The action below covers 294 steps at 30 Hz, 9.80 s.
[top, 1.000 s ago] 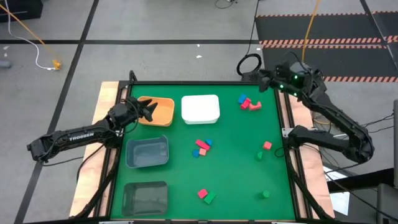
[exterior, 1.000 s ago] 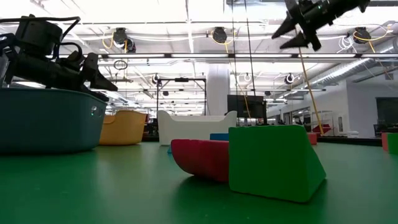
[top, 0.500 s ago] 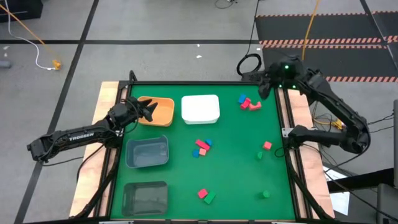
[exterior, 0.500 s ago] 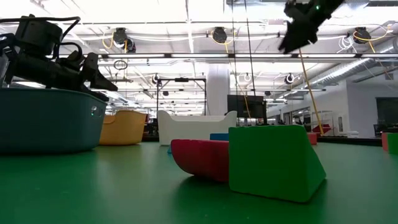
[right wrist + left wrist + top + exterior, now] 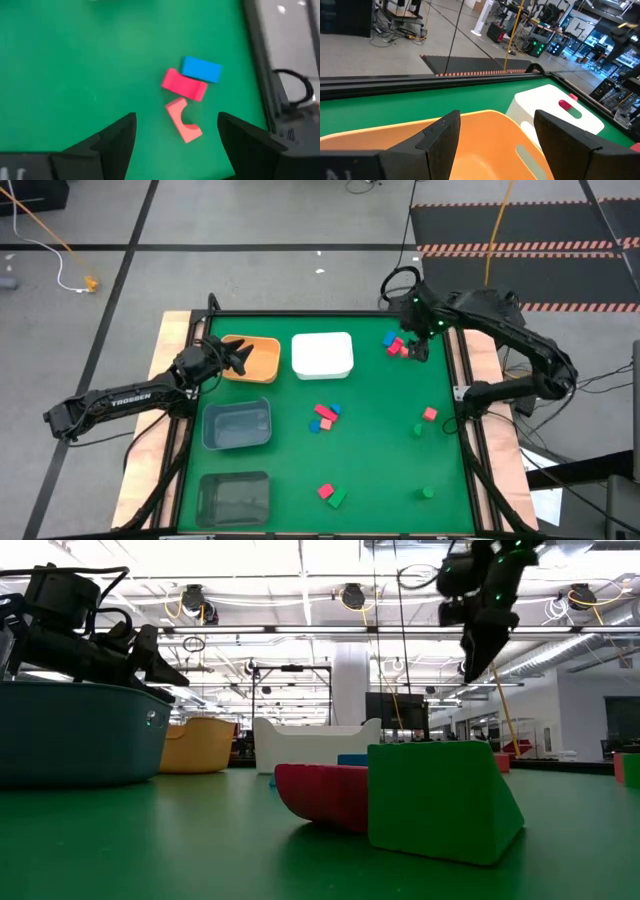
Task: Sort & place blocks by color
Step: Put the top right pink block into the white bin, then put the bottom left blue block into the yellow bin
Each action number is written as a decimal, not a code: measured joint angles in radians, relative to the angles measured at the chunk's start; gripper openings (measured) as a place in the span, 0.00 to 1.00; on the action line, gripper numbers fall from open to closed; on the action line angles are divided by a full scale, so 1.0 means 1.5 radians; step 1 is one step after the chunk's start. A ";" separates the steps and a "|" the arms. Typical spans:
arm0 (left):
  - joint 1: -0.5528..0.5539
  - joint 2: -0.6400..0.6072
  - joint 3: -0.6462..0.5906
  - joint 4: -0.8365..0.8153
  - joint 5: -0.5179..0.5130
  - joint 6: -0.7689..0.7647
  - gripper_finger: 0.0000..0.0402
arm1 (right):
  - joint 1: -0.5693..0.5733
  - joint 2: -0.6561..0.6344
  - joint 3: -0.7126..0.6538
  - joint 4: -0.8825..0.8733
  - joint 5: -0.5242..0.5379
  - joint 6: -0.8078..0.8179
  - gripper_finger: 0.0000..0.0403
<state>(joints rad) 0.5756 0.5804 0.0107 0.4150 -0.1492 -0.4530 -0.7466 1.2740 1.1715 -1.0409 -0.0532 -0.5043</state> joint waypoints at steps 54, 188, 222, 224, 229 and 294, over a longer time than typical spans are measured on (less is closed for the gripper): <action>0.000 0.000 0.000 0.000 0.000 0.000 0.64 | 0.075 0.118 -0.263 0.292 0.202 -0.062 0.61; -0.001 0.001 0.000 0.029 0.115 -0.381 0.64 | 0.217 -0.029 -0.249 0.967 0.023 0.621 0.64; -0.147 0.001 0.056 0.183 0.245 -0.239 0.64 | 0.488 0.032 -0.248 0.656 0.037 0.633 0.64; -0.165 0.002 0.063 0.132 0.245 -0.239 0.64 | 0.505 0.056 -0.248 0.672 0.061 0.655 0.64; -0.214 0.001 0.078 0.071 0.244 -0.234 0.64 | 0.550 0.106 -0.248 0.742 0.155 0.654 0.64; -0.388 0.001 0.285 -0.225 0.223 0.073 0.64 | 0.632 0.416 -0.249 0.950 0.436 0.782 0.52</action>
<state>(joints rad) -0.0059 0.5812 0.4377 0.0772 0.1849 -0.3438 0.2015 1.8982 0.7986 0.3842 0.6006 0.6683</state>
